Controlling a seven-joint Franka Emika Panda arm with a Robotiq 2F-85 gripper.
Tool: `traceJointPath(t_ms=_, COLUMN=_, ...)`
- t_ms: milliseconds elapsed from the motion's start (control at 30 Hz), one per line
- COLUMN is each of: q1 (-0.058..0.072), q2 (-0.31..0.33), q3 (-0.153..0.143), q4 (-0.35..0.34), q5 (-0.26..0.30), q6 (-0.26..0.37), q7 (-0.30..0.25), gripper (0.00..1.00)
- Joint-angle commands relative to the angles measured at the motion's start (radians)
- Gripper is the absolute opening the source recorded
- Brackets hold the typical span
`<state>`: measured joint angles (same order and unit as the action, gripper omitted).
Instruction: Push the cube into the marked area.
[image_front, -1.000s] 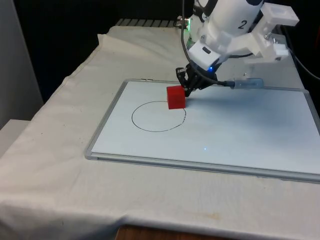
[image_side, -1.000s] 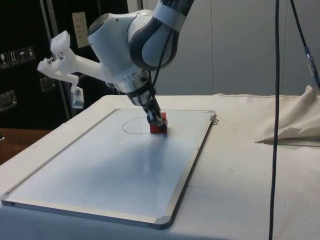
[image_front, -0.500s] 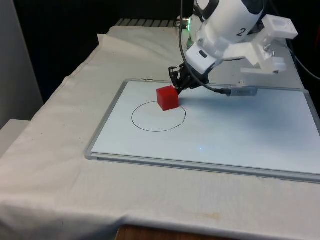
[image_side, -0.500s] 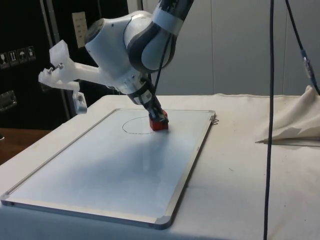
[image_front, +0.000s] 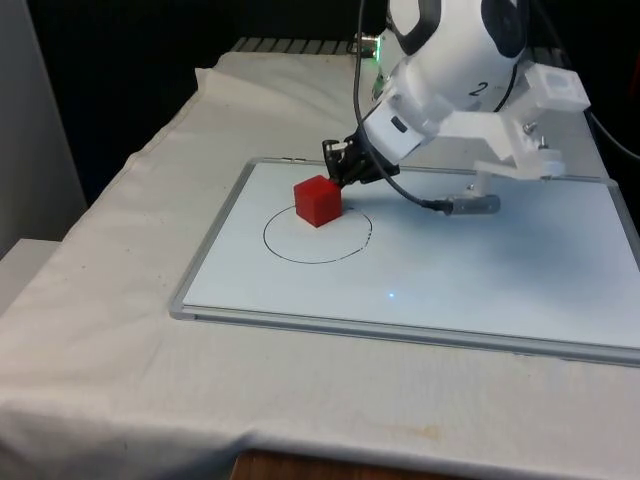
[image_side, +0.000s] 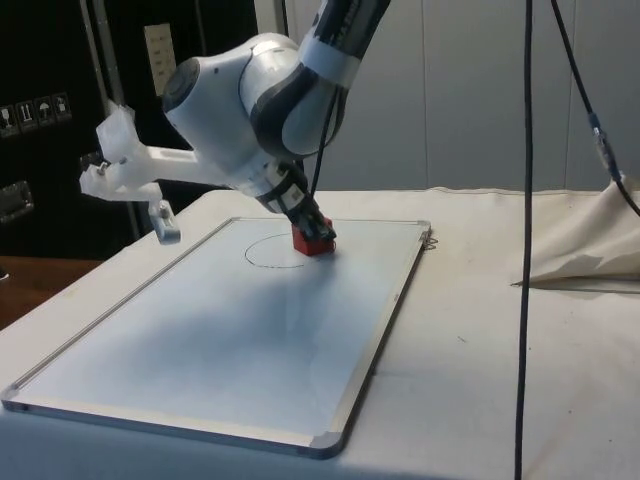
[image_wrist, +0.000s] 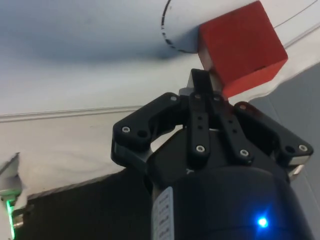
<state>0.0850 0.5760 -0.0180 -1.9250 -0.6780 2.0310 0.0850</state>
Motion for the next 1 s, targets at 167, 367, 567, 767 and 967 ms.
traceJointPath(t_ms=167, q1=0.0, q2=0.022, q3=-0.008, q4=0.031, q5=-0.041, q6=-0.014, q7=-0.006, gripper=0.0)
traceJointPath(t_ms=367, q1=-0.003, q2=0.026, q3=-0.009, q4=0.062, q5=-0.034, q6=-0.006, q7=-0.025, gripper=0.0)
traceJointPath(t_ms=567, q1=-0.001, q2=0.014, q3=0.002, q4=0.075, q5=-0.015, q6=-0.005, q7=-0.024, gripper=0.0)
traceJointPath(t_ms=767, q1=-0.002, q2=0.006, q3=0.001, q4=0.075, q5=0.003, q6=-0.002, q7=-0.008, gripper=0.0)
traceJointPath(t_ms=967, q1=-0.001, q2=-0.004, q3=0.001, q4=0.076, q5=0.032, q6=0.001, q7=0.014, gripper=0.0)
